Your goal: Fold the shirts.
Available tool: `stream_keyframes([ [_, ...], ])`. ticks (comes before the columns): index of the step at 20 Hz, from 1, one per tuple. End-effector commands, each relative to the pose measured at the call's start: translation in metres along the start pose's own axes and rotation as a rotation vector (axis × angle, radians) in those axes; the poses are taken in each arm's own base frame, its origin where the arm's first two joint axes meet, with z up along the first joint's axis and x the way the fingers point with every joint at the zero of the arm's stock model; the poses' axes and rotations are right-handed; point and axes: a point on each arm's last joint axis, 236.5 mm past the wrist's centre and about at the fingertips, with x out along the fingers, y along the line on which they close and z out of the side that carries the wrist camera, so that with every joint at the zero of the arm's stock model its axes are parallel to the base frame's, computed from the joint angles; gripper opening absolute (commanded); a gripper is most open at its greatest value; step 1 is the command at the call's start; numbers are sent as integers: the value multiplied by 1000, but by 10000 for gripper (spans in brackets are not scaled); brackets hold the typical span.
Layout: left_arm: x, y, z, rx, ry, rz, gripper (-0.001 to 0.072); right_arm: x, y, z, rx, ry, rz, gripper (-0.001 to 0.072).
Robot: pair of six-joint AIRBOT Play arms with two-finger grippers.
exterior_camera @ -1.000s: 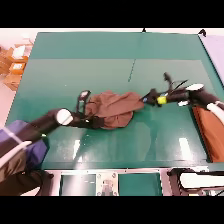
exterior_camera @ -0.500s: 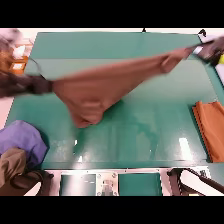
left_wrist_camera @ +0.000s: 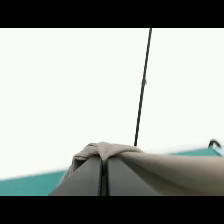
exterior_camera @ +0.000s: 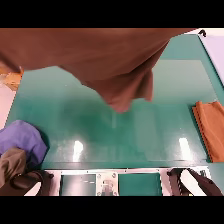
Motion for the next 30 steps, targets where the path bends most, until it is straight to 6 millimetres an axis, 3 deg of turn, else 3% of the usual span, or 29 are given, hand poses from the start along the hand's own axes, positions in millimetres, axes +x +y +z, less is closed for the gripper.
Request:
stream_keyframes([
  [1, -2, 8, 15, 61, -44, 35, 26, -7, 10, 2, -81, 5, -57, 18],
  [3, 36, 21, -17, 81, 50, 77, 27, -4, -7, -16, -28, 52, -63, 18],
  [5, 91, 27, -72, 80, 195, 80, 27, 0, -37, -49, 83, 127, -70, 18],
  [7, 152, 34, -152, 80, 381, 78, 27, 3, -81, -98, 246, 205, -98, 19],
  [8, 183, 37, -203, 80, 490, 69, 27, 3, -106, -128, 332, 243, -128, 19],
  [10, 233, 31, -314, 76, 705, -2, 27, -2, -162, -208, 497, 318, -218, 19],
  [13, 285, 1, -470, -60, 913, -147, 28, -23, -243, -348, 763, 350, -440, 19],
  [14, 294, -12, -515, -129, 957, -184, 28, -37, -264, -395, 834, 365, -529, 19],
  [16, 298, -28, -577, -234, 1030, -232, 28, -60, -288, -458, 918, 413, -647, 19],
  [17, 296, -32, -594, -264, 1056, -243, 28, -64, -295, -472, 931, 435, -668, 19],
  [19, 290, -35, -601, -281, 1092, -255, 31, -63, -307, -481, 949, 454, -677, 39],
  [20, 285, -34, -594, -278, 1116, -272, 231, -59, -314, -477, 943, 452, -675, 86],
  [21, 279, -31, -585, -275, 1145, -287, 589, -56, -320, -470, 923, 446, -671, 116],
  [22, 270, -26, -572, -298, 1191, -287, 679, -54, -327, -457, 886, 438, -671, 231],
  [23, 259, -16, -556, -330, 1240, -269, 664, -54, -333, -444, 839, 443, -668, 366],
  [24, 245, -5, -543, -366, 1299, -246, 664, -57, -340, -428, 782, 460, -666, 444],
  [27, 187, 19, -532, -456, 1504, -173, 664, -88, -353, -407, 747, 554, -740, 472],
  [28, 167, 17, -535, -479, 1571, -166, 664, -97, -350, -411, 766, 594, -759, 510],
  [30, 132, 7, -545, -513, 1659, -153, 664, -106, -332, -431, 811, 684, -734, 510],
])
